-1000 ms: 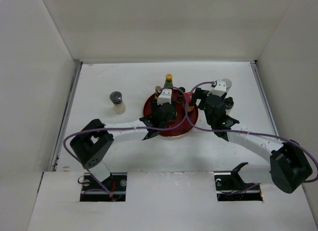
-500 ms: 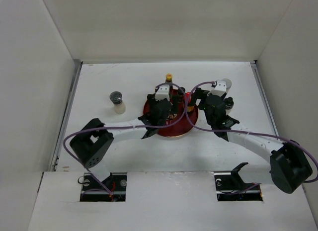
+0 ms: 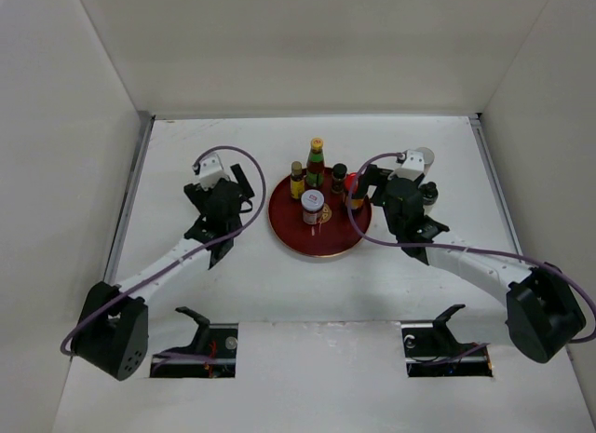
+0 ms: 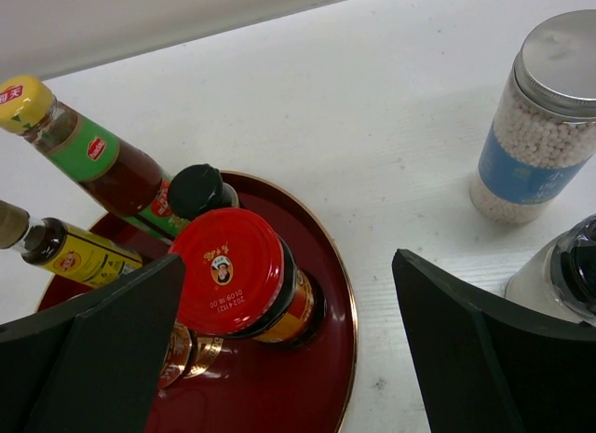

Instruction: Organize the condiment bottles

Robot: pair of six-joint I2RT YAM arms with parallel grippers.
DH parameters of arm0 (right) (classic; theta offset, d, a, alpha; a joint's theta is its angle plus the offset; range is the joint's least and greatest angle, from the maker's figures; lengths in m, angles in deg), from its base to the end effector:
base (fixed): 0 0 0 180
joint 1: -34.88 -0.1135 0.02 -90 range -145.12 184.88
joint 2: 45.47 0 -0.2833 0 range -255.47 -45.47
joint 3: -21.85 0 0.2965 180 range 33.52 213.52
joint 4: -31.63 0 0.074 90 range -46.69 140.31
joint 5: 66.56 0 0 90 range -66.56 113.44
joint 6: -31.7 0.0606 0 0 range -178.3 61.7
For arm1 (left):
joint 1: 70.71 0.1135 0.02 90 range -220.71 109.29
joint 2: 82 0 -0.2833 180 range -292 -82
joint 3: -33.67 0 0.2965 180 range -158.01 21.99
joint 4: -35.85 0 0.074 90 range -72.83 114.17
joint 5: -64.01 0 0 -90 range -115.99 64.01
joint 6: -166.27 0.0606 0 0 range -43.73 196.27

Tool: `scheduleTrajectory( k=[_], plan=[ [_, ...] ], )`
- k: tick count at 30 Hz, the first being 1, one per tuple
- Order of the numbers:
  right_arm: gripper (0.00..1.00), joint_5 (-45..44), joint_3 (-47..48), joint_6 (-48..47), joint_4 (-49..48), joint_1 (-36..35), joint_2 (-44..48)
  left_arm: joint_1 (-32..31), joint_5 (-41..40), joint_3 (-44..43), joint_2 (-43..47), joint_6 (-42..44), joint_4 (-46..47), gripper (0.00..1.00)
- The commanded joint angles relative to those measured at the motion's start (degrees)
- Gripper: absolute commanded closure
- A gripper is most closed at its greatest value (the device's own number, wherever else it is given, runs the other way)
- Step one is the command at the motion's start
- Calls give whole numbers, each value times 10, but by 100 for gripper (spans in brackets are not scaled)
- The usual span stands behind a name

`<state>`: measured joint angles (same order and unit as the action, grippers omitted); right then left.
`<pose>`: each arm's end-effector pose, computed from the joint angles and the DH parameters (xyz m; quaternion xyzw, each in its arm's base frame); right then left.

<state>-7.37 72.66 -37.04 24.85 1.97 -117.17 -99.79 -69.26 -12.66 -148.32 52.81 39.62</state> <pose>0.2942 0.1534 0.2460 0.0853 0.7729 0.0834 0.6232 0.2809 -0.1087 0.2386 -0.1846 0.7534 0.0175 0.6309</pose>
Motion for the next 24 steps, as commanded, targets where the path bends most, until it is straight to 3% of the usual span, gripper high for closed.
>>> scheduleTrajectory(
  k=[1,6,13,15,20,24],
  plan=[
    [0,15,3,8,-27,3,-4,37,23,-40,-34,-20,-30,12],
    [0,19,5,8,-26,4,-9,70,30,-101,-126,-23,-30,10],
    [0,22,6,8,-26,3,-11,94,27,-128,-170,-26,-22,14],
    [0,22,6,8,-25,3,-12,99,27,-128,-177,-29,-18,21],
    [0,22,4,8,-26,5,-7,96,33,-117,-169,-32,-4,62],
    [0,21,1,8,-28,7,2,69,27,-93,-88,-30,-3,72]
  ],
)
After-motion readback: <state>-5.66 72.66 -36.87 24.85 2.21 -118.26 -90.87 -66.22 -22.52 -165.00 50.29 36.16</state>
